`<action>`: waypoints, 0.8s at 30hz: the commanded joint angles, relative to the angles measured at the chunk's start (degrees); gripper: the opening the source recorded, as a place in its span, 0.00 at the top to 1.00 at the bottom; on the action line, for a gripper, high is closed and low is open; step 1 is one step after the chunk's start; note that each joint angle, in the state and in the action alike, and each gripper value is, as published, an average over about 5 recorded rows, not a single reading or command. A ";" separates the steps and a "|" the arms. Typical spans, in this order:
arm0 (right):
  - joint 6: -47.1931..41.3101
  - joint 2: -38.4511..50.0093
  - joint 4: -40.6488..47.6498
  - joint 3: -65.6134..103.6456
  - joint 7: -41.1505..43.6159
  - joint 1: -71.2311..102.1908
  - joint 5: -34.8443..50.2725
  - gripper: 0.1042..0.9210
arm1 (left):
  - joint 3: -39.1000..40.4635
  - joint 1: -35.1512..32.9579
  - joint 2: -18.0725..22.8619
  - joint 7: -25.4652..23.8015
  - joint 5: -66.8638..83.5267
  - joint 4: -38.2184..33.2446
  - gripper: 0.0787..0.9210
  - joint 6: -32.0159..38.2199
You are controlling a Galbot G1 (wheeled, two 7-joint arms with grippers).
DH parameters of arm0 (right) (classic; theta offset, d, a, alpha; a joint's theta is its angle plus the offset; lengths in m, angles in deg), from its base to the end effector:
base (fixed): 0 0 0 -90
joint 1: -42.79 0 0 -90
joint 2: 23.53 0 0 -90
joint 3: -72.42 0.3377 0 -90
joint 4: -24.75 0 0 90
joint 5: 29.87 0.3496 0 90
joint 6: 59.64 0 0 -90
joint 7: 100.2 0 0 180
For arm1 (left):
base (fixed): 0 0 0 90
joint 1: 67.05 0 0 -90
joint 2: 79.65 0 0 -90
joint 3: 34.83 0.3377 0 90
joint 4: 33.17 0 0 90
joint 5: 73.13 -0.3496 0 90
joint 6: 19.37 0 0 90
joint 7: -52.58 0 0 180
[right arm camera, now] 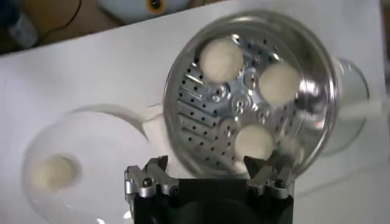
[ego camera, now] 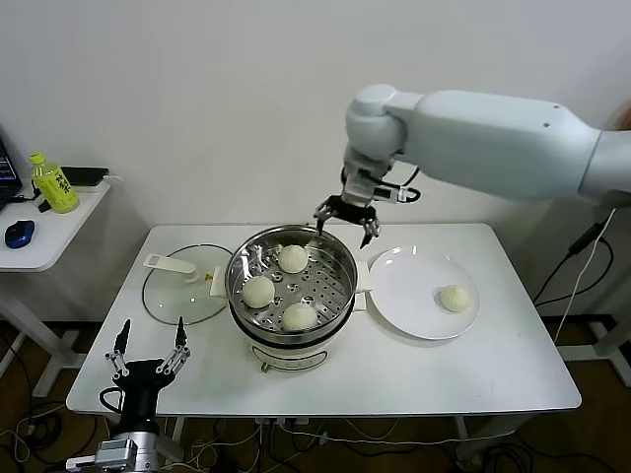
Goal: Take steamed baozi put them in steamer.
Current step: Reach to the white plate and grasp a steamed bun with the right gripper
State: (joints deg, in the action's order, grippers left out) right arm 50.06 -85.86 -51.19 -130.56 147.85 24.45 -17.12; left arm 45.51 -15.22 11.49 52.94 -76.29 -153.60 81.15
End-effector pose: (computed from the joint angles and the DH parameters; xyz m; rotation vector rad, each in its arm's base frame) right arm 0.5346 0.0802 0.0377 1.9340 -0.6476 2.1322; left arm 0.1338 0.0474 -0.3107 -0.2168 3.0829 0.2263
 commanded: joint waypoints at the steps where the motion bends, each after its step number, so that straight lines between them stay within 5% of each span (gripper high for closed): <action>1: -18.35 11.25 4.39 -9.16 -1.54 -5.37 15.31 0.12 | 0.81 0.63 -0.89 0.02 0.09 0.11 0.12 -0.30; 14: -32.00 16.86 10.37 -4.59 -7.60 5.05 10.30 0.12 | 1.26 0.42 -1.48 -0.15 0.81 -0.10 0.12 -0.14; 24: -33.77 17.84 13.34 -3.04 -7.06 14.74 4.77 0.12 | 0.82 -0.06 -1.67 -0.19 1.13 -0.09 0.12 0.01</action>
State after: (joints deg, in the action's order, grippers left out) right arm 22.06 -70.61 -40.98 -134.54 142.05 30.56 -9.03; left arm 46.40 -15.21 9.99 52.79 -75.28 -153.63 81.17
